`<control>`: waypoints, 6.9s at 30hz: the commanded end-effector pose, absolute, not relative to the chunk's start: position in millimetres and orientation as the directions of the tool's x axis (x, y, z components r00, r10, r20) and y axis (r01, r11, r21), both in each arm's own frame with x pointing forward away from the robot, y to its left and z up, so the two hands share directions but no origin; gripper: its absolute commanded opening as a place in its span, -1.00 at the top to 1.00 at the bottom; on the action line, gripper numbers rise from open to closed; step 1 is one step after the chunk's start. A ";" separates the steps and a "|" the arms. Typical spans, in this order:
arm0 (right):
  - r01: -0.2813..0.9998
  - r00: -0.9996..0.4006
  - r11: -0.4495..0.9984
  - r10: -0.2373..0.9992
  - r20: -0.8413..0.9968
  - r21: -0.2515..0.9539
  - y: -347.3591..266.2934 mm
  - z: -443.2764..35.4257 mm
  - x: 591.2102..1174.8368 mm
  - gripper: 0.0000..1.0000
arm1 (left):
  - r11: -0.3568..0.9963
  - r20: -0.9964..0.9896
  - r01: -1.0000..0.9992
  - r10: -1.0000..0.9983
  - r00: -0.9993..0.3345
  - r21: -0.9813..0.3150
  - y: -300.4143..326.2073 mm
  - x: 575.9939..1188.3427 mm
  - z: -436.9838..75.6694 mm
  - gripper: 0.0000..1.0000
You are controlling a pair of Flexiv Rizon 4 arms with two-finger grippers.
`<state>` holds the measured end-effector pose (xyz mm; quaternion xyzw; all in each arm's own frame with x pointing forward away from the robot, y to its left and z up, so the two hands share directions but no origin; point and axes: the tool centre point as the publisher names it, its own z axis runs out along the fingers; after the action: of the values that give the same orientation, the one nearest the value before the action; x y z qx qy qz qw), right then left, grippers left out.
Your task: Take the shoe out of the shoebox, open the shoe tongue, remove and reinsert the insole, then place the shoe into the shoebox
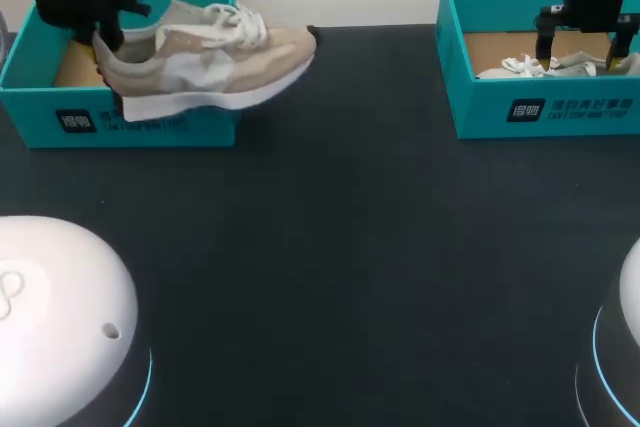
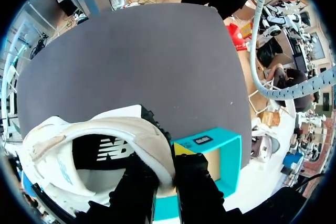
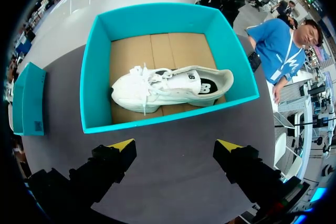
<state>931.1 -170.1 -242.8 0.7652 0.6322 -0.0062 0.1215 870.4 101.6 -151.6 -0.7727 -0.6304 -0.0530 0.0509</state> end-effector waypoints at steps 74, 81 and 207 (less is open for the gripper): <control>0.968 0.201 -0.171 0.966 -0.162 0.181 -170.5 -243.3 930.0 -1.00 | -0.199 0.196 0.980 0.961 0.195 0.001 -57.3 736.1 -317.5 1.00; 0.968 0.201 -0.171 0.966 -0.162 0.181 -170.5 -243.3 930.0 -1.00 | -0.218 0.231 0.976 0.948 0.218 -0.023 -59.5 732.7 -335.5 1.00; 0.968 0.201 -0.171 0.966 -0.162 0.181 -170.5 -243.3 930.0 -1.00 | 0.349 -0.123 0.113 -0.008 -0.992 -0.930 70.6 686.9 -323.6 -1.00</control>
<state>931.0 -170.1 -242.8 0.7652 0.6322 -0.0062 0.1215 692.3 70.9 -312.2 -0.0907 -0.8262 0.5551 0.0307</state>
